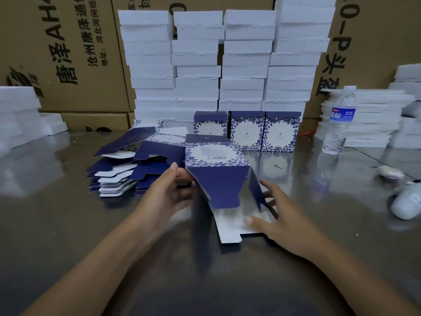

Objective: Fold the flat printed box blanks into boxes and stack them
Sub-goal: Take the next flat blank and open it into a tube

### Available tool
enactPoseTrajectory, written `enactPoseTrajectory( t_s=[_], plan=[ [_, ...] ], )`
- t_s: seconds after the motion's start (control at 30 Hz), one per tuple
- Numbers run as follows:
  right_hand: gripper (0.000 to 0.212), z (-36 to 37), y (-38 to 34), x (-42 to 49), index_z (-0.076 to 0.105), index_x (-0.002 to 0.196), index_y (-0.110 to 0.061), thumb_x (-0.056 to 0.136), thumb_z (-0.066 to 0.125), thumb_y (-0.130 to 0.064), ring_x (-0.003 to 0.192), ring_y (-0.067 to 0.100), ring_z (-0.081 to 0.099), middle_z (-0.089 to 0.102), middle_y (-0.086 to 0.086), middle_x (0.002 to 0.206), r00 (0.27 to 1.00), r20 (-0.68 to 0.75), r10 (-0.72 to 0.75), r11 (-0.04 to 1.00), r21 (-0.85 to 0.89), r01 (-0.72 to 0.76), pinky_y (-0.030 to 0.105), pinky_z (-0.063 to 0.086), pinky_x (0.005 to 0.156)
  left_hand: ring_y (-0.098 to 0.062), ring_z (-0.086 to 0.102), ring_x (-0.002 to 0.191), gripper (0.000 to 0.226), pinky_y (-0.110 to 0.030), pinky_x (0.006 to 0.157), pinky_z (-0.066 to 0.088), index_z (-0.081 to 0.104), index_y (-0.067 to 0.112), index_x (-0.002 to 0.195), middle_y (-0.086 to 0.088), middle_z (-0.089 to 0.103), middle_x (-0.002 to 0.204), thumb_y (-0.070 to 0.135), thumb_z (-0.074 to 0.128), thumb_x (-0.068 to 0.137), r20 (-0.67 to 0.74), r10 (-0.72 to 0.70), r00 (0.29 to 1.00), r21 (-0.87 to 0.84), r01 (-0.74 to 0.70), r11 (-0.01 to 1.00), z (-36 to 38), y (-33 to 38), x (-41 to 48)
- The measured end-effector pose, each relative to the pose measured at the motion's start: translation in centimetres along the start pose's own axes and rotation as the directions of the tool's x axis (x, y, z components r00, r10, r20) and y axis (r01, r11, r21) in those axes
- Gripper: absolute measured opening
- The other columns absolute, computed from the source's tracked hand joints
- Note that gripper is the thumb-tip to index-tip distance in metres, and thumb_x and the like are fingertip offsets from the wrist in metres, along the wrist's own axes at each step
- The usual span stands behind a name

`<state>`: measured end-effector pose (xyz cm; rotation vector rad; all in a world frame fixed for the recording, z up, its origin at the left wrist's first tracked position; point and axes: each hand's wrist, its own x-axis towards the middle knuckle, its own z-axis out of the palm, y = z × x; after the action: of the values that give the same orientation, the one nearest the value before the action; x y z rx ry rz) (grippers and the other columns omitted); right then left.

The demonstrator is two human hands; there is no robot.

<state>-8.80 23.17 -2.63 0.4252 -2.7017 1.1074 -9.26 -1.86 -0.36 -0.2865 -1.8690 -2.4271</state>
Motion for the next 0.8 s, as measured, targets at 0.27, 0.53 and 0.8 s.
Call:
enactPoseTrajectory(
  t_s=[0.27,0.53,0.8],
  plan=[
    [0.051,0.3,-0.2,0.2,0.03,0.139,-0.032,0.091,0.034,-0.05,0.089,0.015,0.061,0.065,-0.004,0.101,0.982,-0.186,-0.025,0.999,0.039,0.033,0.042,0.049,0.084,0.002,0.038,0.128,0.069,-0.009,0.096,0.034,0.025,0.055,0.129,0.023,0.037,0.139,0.005,0.055,0.093,0.283,-0.023,0.959,0.607,-0.16,0.779,0.3,-1.4,-0.8],
    [0.037,0.3,-1.3,-0.3,0.052,0.076,-0.032,0.087,0.029,-0.06,0.072,-0.006,0.053,0.06,-0.014,0.071,0.955,-0.284,-0.088,0.984,0.127,0.128,0.006,0.037,0.062,-0.001,0.044,0.127,0.092,-0.015,0.096,0.043,0.02,0.05,0.142,0.016,0.046,0.138,0.018,0.077,0.077,0.213,0.088,0.973,0.606,-0.202,0.769,-0.4,-1.8,-0.4],
    [0.027,1.0,-2.3,0.0,0.066,0.072,-0.029,0.095,0.053,-0.031,0.056,-0.007,0.046,0.056,-0.018,0.056,0.906,-0.413,-0.096,0.909,0.334,0.248,0.011,0.038,0.056,0.004,0.055,0.112,0.085,-0.021,0.097,0.043,0.035,0.04,0.135,0.02,0.056,0.126,0.049,0.073,0.06,0.097,0.194,0.976,0.566,-0.215,0.796,-0.3,-1.6,-0.3]
  ],
)
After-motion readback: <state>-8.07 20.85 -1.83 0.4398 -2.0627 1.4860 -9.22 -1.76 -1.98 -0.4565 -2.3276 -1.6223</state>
